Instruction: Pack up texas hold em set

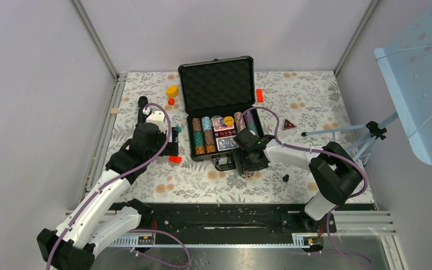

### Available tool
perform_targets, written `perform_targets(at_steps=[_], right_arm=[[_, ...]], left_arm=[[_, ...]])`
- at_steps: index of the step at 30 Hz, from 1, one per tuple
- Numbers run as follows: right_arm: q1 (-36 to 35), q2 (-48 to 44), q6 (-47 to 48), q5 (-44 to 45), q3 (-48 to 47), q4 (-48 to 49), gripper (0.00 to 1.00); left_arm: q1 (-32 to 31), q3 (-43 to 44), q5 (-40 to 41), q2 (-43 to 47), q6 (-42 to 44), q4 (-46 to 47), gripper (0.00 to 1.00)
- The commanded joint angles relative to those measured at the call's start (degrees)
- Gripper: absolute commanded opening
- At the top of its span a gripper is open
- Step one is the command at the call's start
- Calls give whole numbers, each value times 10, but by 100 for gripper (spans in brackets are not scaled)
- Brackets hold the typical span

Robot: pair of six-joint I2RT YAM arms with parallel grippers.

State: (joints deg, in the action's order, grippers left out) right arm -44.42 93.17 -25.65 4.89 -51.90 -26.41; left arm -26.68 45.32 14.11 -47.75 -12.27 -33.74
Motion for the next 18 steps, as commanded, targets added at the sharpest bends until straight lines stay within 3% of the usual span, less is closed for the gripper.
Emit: perform_targets(at_steps=[1,18], right_arm=[[1,10,0,-39,3,7,79],[-33,14,9,-47,-12,-2,79]], left_arm=[[2,0,-9,0,0,24,99],[2,-1,-10,-1,0,23,99]])
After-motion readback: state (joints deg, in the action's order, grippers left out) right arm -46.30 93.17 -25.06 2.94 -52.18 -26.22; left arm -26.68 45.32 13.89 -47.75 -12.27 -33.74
